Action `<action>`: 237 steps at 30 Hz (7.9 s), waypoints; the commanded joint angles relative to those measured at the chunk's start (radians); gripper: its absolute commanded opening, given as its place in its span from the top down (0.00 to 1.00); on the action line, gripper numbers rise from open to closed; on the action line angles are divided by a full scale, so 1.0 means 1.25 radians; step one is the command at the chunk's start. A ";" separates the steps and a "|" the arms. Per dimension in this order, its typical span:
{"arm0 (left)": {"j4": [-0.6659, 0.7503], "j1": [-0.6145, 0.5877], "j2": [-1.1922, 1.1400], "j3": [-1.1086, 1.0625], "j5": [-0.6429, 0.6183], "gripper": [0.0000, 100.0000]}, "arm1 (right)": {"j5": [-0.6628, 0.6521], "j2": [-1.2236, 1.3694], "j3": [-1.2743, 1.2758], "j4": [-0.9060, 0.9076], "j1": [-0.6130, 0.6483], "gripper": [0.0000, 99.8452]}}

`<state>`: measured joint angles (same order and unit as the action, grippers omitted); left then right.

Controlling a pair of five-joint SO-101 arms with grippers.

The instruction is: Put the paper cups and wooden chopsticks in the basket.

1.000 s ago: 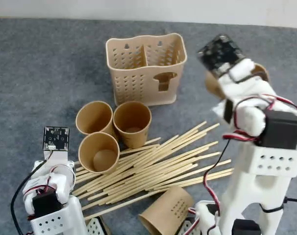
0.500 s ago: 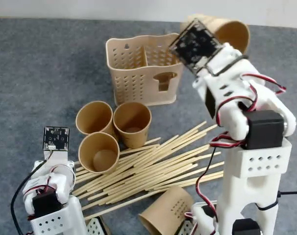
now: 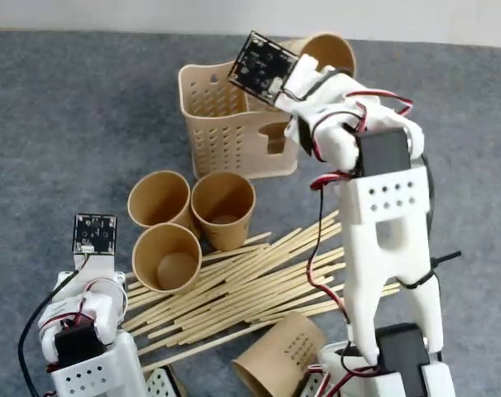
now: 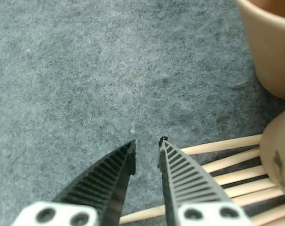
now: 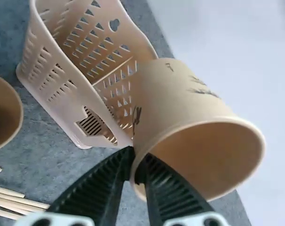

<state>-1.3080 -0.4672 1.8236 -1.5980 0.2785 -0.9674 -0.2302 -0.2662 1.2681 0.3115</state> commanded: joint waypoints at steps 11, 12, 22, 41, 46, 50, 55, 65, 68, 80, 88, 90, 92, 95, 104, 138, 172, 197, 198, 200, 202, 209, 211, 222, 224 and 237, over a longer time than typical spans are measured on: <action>0.009 -0.010 0.012 0.007 0.004 0.90 | -0.042 0.017 -0.036 -0.019 0.012 0.88; 0.009 -0.010 0.012 0.007 0.004 0.90 | -0.023 0.017 -0.036 -0.020 0.012 0.85; 0.009 -0.010 0.012 0.007 0.004 0.90 | 0.103 0.018 -0.030 -0.120 0.034 0.81; 0.009 -0.010 0.012 0.007 0.004 0.90 | 0.276 0.079 -0.035 -0.174 0.116 0.82; 0.009 -0.010 0.012 0.007 0.004 0.90 | 0.371 0.067 -0.095 -0.174 0.101 0.81; 0.009 -0.010 0.012 0.007 0.004 0.90 | 0.437 0.047 -0.158 -0.164 0.099 0.81; 0.009 -0.010 0.012 0.007 0.004 0.90 | 0.524 0.048 -0.199 -0.139 0.091 0.74; 0.009 -0.010 0.012 0.007 0.004 0.90 | 0.617 0.051 -0.158 -0.145 0.026 0.74; 0.009 -0.010 0.012 0.007 0.004 0.90 | 0.626 0.051 -0.121 -0.145 0.025 0.74; 0.009 -0.010 0.012 0.007 0.004 0.90 | 0.626 0.052 -0.015 -0.180 0.029 0.76; 0.009 -0.010 0.012 0.007 0.004 0.90 | 0.474 0.050 0.006 -0.197 0.029 0.94; 0.009 -0.010 0.012 0.007 0.004 0.90 | 0.436 0.050 0.006 -0.197 0.029 0.96; 0.009 -0.010 0.012 0.007 0.004 0.90 | 0.394 0.048 0.004 -0.197 0.030 0.97; 0.009 -0.010 0.012 0.007 0.004 0.90 | 0.335 0.047 0.003 -0.196 0.051 0.97; 0.009 -0.010 0.012 0.007 0.004 0.90 | 0.248 0.050 0.003 -0.196 0.102 0.97; 0.009 -0.010 0.012 0.007 0.004 0.90 | 0.582 -0.057 0.009 0.163 0.201 0.84; 0.009 -0.010 0.012 0.007 0.004 0.90 | 0.819 0.312 0.012 0.287 0.266 0.76; 0.009 -0.010 0.012 0.007 0.004 0.90 | 0.755 0.055 0.012 0.395 0.100 0.99; 0.009 -0.010 0.012 0.007 0.004 0.90 | 0.745 0.029 0.012 0.395 0.100 0.99; 0.009 -0.010 0.012 0.007 0.004 0.90 | 0.733 -0.020 0.012 0.395 0.100 0.99; 0.009 -0.010 0.012 0.007 0.004 0.90 | 0.719 -0.067 0.012 0.395 0.101 0.99; 0.009 -0.010 0.012 0.007 0.004 0.90 | 0.689 -0.165 0.001 0.392 0.100 0.99; 0.009 -0.010 0.012 0.007 0.004 0.90 | 0.690 -0.171 -0.025 0.390 0.100 0.99; 0.009 -0.010 0.012 0.007 0.004 0.90 | 0.694 -0.170 -0.186 0.312 0.068 0.99; 0.009 -0.010 0.012 0.007 0.004 0.90 | 0.695 -0.170 -0.188 0.263 0.044 0.99; 0.009 -0.010 0.012 0.007 0.004 0.90 | 0.696 0.009 -0.193 0.139 -0.072 0.99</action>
<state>-1.3080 -0.4672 1.8236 -1.5980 0.2785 -0.0928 -0.2777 -0.4565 1.4753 0.2593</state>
